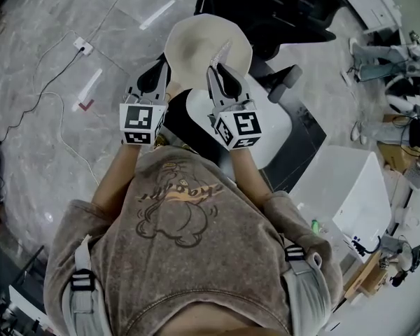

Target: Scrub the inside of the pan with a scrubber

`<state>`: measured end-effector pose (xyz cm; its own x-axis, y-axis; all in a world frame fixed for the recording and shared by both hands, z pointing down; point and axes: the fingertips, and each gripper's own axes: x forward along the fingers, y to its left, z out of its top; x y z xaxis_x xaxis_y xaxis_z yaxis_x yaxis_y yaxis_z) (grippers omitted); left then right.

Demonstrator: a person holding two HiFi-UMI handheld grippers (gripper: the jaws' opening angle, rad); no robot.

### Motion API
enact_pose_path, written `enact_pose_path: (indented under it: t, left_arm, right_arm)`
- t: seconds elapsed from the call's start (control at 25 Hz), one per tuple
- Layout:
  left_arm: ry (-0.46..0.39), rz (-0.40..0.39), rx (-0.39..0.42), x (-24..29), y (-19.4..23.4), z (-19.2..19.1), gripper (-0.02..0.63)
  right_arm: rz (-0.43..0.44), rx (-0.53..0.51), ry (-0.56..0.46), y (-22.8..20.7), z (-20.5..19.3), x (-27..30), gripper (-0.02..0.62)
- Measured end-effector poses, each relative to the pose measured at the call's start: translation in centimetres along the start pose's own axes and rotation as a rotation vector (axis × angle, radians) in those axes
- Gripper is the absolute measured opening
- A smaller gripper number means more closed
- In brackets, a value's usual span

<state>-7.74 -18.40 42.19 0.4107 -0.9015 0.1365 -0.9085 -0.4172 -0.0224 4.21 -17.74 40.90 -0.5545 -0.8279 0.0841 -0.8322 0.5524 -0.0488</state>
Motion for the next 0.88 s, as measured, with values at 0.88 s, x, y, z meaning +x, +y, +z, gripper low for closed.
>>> enact_pose_path:
  t: [0.88]
  left_arm:
    - [0.042,0.013,-0.062,-0.8,-0.7,-1.5,0.018]
  right_arm:
    - [-0.019,0.020,0.019,0.5,-0.4,-0.1,0.081]
